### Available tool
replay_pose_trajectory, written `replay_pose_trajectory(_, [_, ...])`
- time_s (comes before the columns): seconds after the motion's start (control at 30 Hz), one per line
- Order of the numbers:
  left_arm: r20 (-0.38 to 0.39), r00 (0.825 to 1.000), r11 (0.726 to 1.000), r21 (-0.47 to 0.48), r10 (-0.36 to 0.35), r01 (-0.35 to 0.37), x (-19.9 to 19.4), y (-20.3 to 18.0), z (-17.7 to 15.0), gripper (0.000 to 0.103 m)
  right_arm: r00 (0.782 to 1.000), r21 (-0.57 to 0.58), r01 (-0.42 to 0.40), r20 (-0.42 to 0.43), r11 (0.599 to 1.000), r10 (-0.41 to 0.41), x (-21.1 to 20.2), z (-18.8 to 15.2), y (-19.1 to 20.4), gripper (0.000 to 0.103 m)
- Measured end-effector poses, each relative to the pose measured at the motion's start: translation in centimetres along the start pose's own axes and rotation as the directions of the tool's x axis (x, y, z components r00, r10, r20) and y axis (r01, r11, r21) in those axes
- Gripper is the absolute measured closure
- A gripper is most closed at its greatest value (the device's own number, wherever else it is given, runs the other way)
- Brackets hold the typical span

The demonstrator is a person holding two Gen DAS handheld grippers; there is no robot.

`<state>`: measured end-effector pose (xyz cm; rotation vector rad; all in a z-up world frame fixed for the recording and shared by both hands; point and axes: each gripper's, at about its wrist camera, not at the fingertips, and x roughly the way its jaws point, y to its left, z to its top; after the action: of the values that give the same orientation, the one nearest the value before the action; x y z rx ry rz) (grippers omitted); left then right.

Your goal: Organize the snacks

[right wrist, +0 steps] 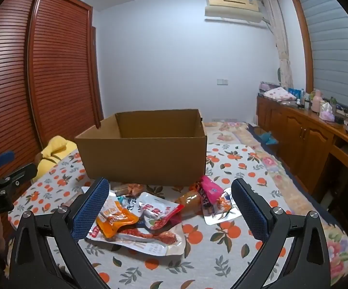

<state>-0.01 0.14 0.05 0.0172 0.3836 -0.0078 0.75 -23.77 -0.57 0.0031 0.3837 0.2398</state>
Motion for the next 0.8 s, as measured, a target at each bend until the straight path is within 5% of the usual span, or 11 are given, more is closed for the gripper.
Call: replay_pose_trajectory(0.8, [0.000, 1.000, 1.000, -0.006, 0.005, -0.005, -0.04, 0.27, 0.13, 0.000, 1.000, -0.019, 0.012, -0.001, 1.000, -0.012, -0.02, -0.14, 0.02, 0.000])
